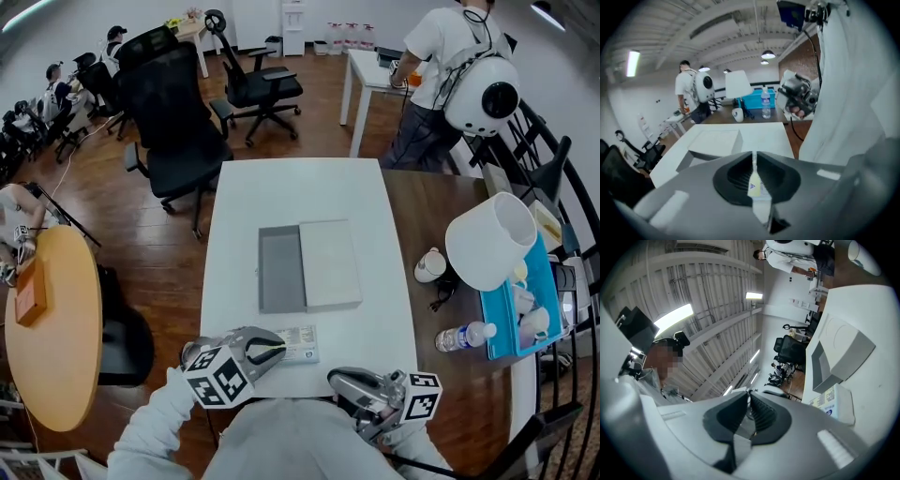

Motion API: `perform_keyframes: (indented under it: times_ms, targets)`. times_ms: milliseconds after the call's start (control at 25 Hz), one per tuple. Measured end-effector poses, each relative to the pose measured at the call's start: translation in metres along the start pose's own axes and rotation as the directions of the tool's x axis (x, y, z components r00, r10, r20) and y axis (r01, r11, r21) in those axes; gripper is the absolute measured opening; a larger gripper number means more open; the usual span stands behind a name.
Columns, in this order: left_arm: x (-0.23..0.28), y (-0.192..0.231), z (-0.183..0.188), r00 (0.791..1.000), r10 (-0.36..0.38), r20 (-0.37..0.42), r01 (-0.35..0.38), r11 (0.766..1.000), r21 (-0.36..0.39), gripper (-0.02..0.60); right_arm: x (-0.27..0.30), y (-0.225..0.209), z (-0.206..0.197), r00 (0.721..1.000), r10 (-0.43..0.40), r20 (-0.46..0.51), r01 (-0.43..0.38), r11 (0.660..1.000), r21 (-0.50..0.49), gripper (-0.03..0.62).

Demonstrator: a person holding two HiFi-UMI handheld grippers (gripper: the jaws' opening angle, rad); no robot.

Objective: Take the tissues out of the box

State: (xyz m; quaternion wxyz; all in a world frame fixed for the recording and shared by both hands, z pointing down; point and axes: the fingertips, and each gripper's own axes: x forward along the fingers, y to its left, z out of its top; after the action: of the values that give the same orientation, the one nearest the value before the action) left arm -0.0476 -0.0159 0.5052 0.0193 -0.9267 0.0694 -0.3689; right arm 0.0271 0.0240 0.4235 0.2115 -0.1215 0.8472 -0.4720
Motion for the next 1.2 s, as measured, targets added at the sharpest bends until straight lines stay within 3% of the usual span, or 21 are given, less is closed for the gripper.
perform_keyframes:
  times_ms: [40, 160, 240, 320, 400, 720, 1200]
  targets:
    - [-0.011, -0.006, 0.002, 0.998, 0.028, 0.059, -0.026, 0.999, -0.040, 0.014, 0.002, 0.000, 0.000, 1.000, 0.003, -0.005, -0.003, 1.000, -0.001, 0.006]
    - [-0.037, -0.028, 0.011, 0.967, 0.061, 0.247, -0.008, 0.978, -0.209, 0.014, 0.006, 0.001, -0.002, 0.999, 0.019, -0.032, -0.019, 1.000, -0.014, 0.006]
    - [-0.051, -0.037, 0.024, 0.912, 0.076, 0.403, 0.071, 0.938, -0.338, 0.014, 0.008, 0.002, -0.003, 0.998, 0.034, -0.052, -0.036, 0.999, -0.023, 0.006]
    - [-0.061, -0.039, 0.032, 0.857, 0.087, 0.508, 0.153, 0.898, -0.413, 0.014, 0.012, 0.005, -0.004, 0.996, 0.054, -0.074, -0.056, 0.998, -0.029, 0.006]
    - [-0.069, -0.037, 0.037, 0.833, 0.093, 0.546, 0.186, 0.882, -0.434, 0.014, 0.018, 0.008, -0.006, 0.993, 0.065, -0.099, -0.069, 0.997, -0.039, 0.006]
    - [-0.078, -0.036, 0.041, 0.839, 0.081, 0.538, 0.166, 0.903, -0.395, 0.014, 0.023, 0.012, -0.011, 0.991, 0.046, -0.128, -0.057, 0.995, -0.085, 0.003]
    - [-0.072, -0.039, 0.042, 0.849, 0.049, 0.527, 0.189, 0.901, -0.390, 0.014, 0.021, 0.012, -0.011, 0.994, 0.030, -0.105, -0.039, 0.996, -0.083, 0.003]
